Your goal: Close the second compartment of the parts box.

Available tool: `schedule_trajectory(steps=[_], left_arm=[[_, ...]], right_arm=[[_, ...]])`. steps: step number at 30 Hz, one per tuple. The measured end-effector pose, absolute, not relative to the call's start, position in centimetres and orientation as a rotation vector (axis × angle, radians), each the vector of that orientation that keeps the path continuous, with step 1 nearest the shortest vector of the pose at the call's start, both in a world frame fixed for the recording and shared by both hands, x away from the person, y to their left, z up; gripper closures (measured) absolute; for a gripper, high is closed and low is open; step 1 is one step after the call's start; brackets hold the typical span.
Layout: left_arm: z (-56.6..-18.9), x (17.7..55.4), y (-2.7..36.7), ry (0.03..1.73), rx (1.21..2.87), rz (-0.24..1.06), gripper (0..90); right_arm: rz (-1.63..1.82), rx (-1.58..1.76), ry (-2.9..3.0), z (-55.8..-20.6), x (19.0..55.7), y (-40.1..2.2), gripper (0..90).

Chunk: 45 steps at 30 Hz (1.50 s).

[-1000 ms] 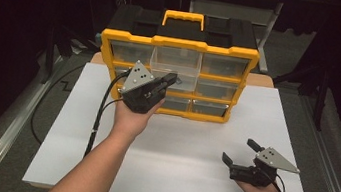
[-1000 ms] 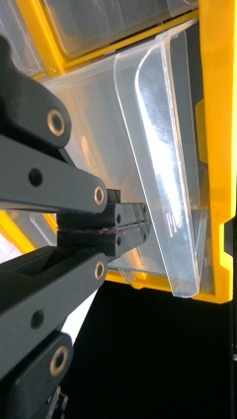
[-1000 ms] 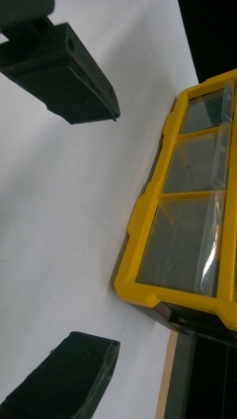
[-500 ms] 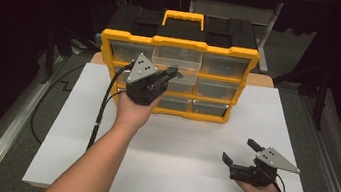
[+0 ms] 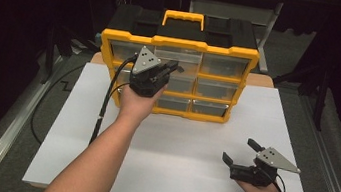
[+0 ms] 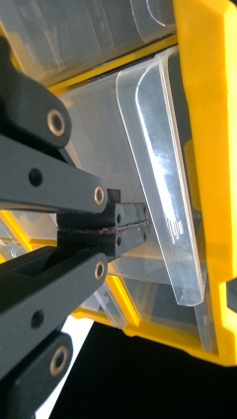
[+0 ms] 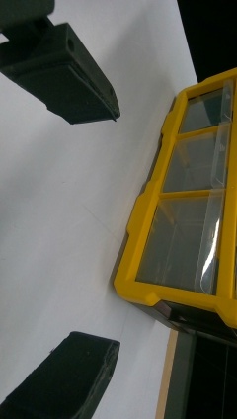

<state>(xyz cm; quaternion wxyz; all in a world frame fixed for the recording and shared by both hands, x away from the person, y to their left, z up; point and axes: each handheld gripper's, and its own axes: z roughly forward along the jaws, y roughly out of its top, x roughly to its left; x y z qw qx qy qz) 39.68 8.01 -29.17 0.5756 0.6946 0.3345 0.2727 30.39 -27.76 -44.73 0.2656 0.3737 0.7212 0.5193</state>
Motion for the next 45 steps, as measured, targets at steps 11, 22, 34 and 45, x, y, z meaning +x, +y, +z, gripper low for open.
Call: schedule_trajectory(steps=[11, 22, 34, 45], left_arm=[[-29.2, 41.1, 7.8, 0.820, 1.639, 0.663, 90.0], [-29.6, 41.9, 7.4, 0.842, 1.626, 0.651, 90.0], [-31.0, 39.0, 8.4, 0.779, 1.617, 0.609, 90.0], [-35.7, 36.8, 12.0, 0.799, 1.641, 0.579, 90.0]], right_arm=[[1.404, 1.015, 1.946, -44.7, 30.4, -27.8, 0.2], [1.415, 1.017, 1.942, -44.8, 30.5, -27.9, 0.2], [1.408, 1.014, 1.946, -44.8, 30.5, -27.8, 0.2], [1.403, 1.015, 1.947, -44.9, 30.5, -27.7, 0.2]])
